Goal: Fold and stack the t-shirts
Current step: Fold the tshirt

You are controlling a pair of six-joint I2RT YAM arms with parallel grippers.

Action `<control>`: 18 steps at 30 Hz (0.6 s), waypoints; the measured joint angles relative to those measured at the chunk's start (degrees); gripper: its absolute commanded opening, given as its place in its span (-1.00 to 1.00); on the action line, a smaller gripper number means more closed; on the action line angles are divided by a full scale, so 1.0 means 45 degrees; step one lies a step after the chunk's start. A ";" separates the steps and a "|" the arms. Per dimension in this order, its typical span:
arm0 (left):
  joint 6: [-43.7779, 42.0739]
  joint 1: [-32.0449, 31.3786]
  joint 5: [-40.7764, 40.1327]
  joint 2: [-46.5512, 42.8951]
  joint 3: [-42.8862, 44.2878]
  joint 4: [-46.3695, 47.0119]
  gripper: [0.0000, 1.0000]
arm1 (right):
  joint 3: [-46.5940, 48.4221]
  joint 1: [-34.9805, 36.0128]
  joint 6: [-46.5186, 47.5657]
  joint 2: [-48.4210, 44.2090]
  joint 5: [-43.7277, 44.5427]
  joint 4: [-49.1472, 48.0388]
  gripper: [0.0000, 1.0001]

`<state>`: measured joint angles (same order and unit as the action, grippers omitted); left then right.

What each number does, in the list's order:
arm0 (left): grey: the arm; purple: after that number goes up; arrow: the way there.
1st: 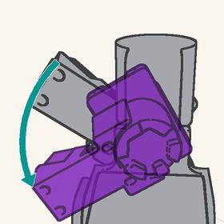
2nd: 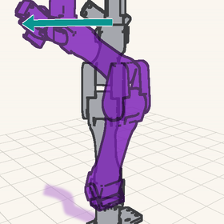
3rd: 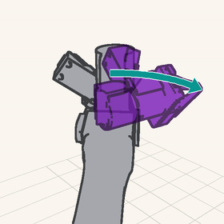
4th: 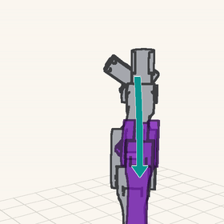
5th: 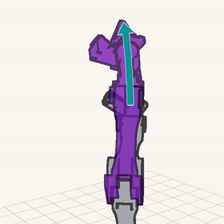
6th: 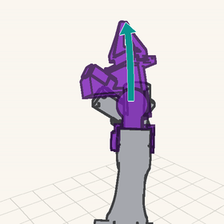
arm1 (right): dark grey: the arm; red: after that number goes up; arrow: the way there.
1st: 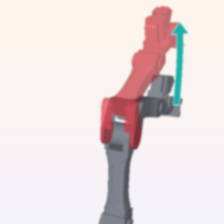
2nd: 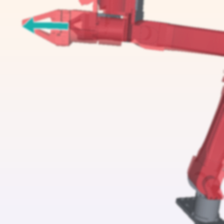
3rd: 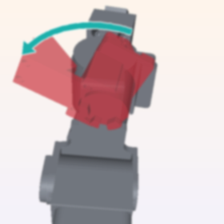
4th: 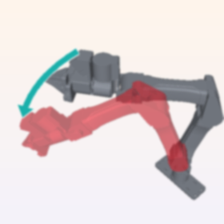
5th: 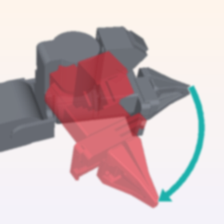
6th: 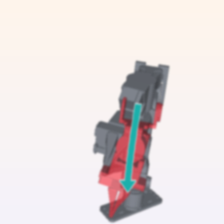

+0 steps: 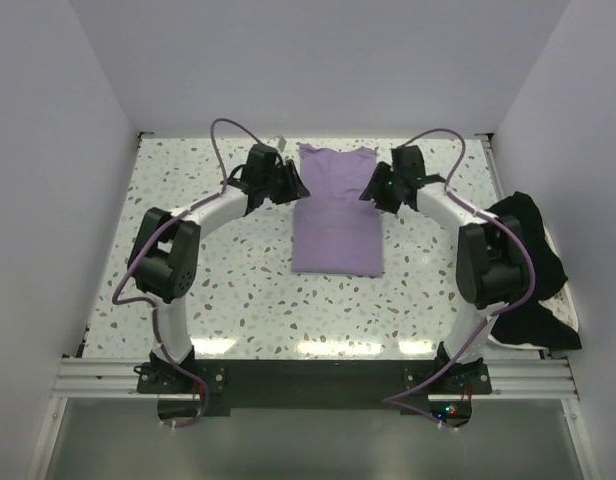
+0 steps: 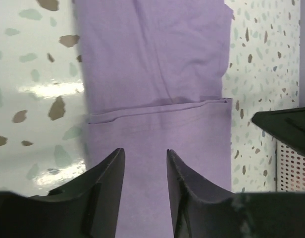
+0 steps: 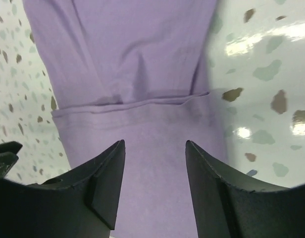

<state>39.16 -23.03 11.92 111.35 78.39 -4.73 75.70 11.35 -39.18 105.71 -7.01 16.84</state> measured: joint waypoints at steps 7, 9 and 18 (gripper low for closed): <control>-0.0291 -0.1574 0.0209 0.1350 0.1681 0.0058 -0.27 | 0.0627 0.2399 0.0860 0.0651 0.1088 0.0408 0.05; -0.0330 -0.1870 0.0374 0.2103 0.2161 0.0160 -0.21 | 0.1020 0.2487 0.1107 0.1277 0.1331 0.0427 0.05; -0.0160 -0.1763 0.0398 0.3813 0.2419 0.0631 -0.21 | 0.1603 0.2186 0.1671 0.2696 0.2696 0.0612 0.06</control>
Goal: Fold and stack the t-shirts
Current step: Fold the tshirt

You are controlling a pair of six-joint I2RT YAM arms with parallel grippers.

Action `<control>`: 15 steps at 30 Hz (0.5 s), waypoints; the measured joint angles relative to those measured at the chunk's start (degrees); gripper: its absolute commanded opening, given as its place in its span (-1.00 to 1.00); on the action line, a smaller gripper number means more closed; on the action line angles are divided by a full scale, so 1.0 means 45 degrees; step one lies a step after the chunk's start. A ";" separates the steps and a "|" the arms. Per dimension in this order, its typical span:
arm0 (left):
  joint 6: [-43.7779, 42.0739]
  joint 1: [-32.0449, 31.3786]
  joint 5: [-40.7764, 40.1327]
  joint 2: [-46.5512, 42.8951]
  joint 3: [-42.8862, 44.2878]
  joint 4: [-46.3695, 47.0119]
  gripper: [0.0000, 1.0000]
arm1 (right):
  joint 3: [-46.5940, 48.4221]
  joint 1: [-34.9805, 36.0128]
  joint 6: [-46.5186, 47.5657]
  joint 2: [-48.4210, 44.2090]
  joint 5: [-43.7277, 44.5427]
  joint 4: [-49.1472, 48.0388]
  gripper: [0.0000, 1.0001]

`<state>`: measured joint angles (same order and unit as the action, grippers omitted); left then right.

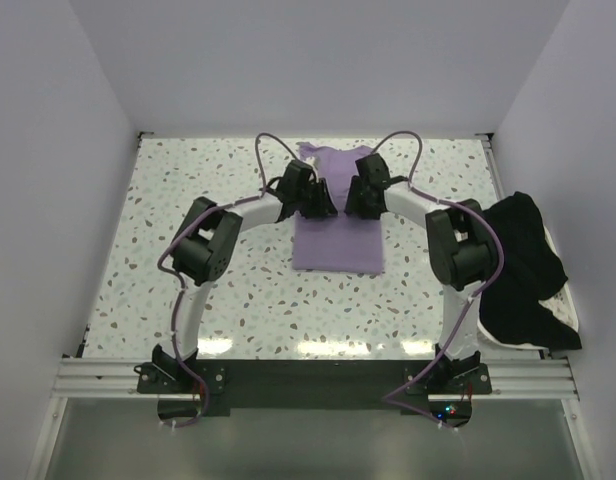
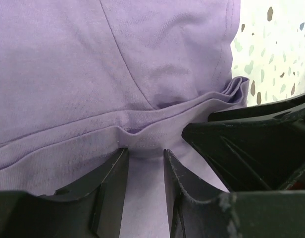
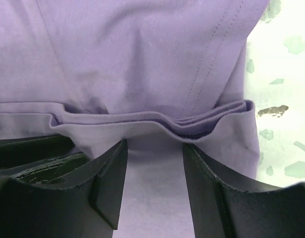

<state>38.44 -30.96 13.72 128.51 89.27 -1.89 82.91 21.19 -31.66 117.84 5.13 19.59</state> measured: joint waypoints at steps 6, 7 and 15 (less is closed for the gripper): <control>0.0510 -0.0049 -0.0869 -0.0962 -0.1642 0.0743 -0.23 | -0.0316 0.0505 0.0223 -0.0107 0.0903 -0.0209 0.07; 0.0573 -0.0049 -0.0991 -0.1214 -0.1972 0.0782 -0.24 | -0.0481 0.0597 0.0238 -0.0194 0.1001 -0.0325 0.07; 0.1005 -0.0160 -0.1821 -0.3755 -0.5697 0.1520 -0.26 | -0.2764 0.1749 -0.0126 -0.1647 0.1185 -0.1253 0.07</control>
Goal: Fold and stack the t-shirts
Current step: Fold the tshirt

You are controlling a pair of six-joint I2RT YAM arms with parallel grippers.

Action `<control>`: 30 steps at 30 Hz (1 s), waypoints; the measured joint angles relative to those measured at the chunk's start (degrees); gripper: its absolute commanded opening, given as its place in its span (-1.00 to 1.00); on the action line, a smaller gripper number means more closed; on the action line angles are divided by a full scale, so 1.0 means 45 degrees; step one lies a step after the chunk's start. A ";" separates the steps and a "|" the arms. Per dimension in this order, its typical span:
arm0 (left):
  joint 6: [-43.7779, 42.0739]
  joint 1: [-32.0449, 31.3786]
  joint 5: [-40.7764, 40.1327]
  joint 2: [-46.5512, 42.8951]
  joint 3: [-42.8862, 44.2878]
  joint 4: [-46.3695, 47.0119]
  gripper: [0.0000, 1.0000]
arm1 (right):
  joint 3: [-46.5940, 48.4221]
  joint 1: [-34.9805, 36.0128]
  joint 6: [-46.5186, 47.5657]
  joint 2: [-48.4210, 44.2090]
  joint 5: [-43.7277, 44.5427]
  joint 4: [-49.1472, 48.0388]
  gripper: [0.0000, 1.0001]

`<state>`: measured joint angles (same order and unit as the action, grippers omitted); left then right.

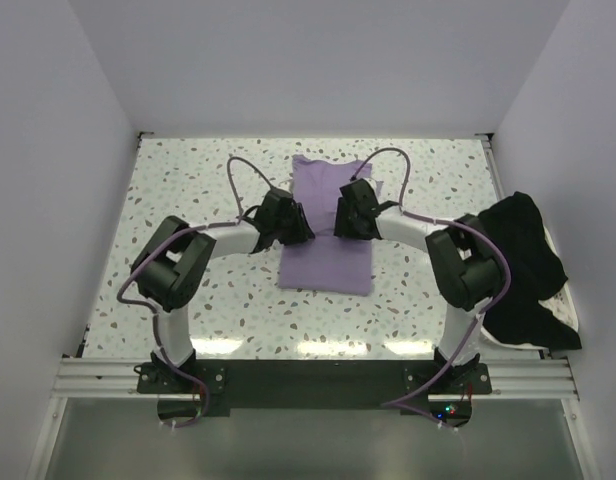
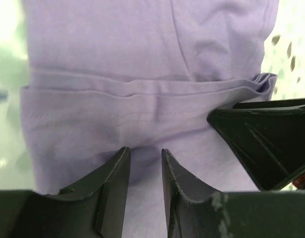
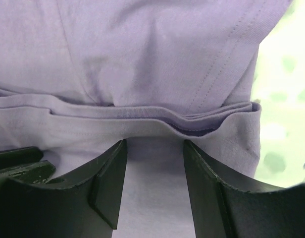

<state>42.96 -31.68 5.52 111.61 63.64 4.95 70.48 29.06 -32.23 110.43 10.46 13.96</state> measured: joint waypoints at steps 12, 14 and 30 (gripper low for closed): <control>0.0913 -0.0748 -0.0092 -0.5226 -0.6611 0.1418 -0.28 | -0.3701 0.2225 -0.0855 -0.2963 -0.0661 -0.0554 0.07; 0.1039 -0.0923 -0.0155 -0.5965 -0.7271 0.1360 -0.28 | -0.3983 0.2535 -0.0865 -0.3269 -0.0719 -0.0427 0.07; 0.0631 -0.0772 -0.1724 -0.6450 -0.5892 -0.0272 -0.28 | -0.3997 0.1933 -0.0544 -0.4813 -0.0301 0.1496 -0.05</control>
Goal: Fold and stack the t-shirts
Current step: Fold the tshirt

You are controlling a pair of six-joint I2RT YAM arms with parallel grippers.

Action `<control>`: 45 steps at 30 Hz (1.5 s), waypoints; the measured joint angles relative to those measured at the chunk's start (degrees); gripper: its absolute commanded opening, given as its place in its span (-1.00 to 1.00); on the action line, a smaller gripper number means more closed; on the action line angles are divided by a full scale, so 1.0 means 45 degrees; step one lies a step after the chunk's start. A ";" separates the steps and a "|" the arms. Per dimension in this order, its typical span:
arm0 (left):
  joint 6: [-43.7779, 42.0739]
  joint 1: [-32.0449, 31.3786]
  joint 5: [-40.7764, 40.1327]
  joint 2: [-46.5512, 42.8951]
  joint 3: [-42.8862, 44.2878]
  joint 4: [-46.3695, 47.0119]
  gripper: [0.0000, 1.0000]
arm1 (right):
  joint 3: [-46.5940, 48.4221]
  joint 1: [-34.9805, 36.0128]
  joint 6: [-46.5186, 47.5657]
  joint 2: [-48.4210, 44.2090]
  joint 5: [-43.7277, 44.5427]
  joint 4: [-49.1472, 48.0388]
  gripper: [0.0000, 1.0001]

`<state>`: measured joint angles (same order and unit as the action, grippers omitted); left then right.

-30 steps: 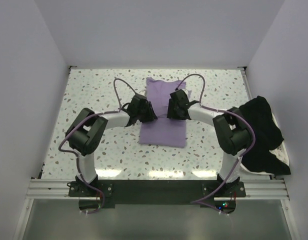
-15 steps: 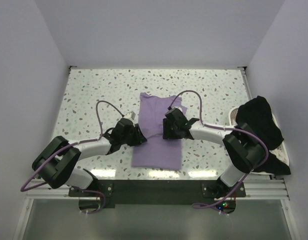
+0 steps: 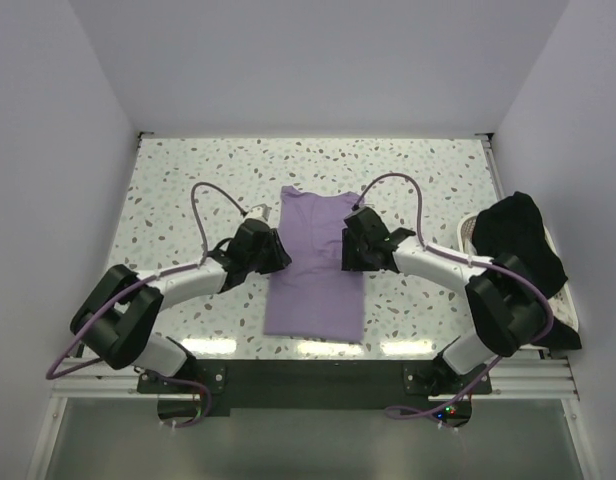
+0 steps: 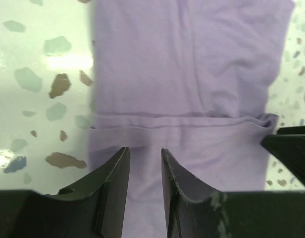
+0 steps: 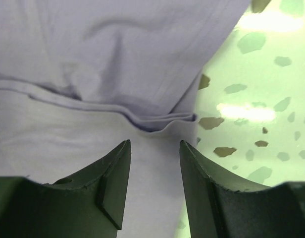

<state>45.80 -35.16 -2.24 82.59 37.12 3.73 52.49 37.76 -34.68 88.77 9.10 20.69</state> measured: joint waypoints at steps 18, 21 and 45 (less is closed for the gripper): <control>-0.0393 0.1093 0.0121 0.1341 -0.0107 0.0928 -0.25 | -0.0087 -0.1472 0.0505 0.1282 -0.0491 -0.0695 -0.23; -0.0525 0.1200 0.0160 0.0889 -0.0107 0.0554 -0.13 | 0.0102 -0.1559 0.0729 0.1234 -0.0622 -0.0316 -0.18; -0.0194 0.1268 0.3050 -0.7096 -0.4600 -0.3891 0.04 | -0.8208 -0.0670 -0.4381 -0.9743 -0.5673 0.0481 -0.07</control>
<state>44.93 -29.45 11.49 50.65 16.43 -13.78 15.55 34.74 -54.39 44.93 -16.43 22.85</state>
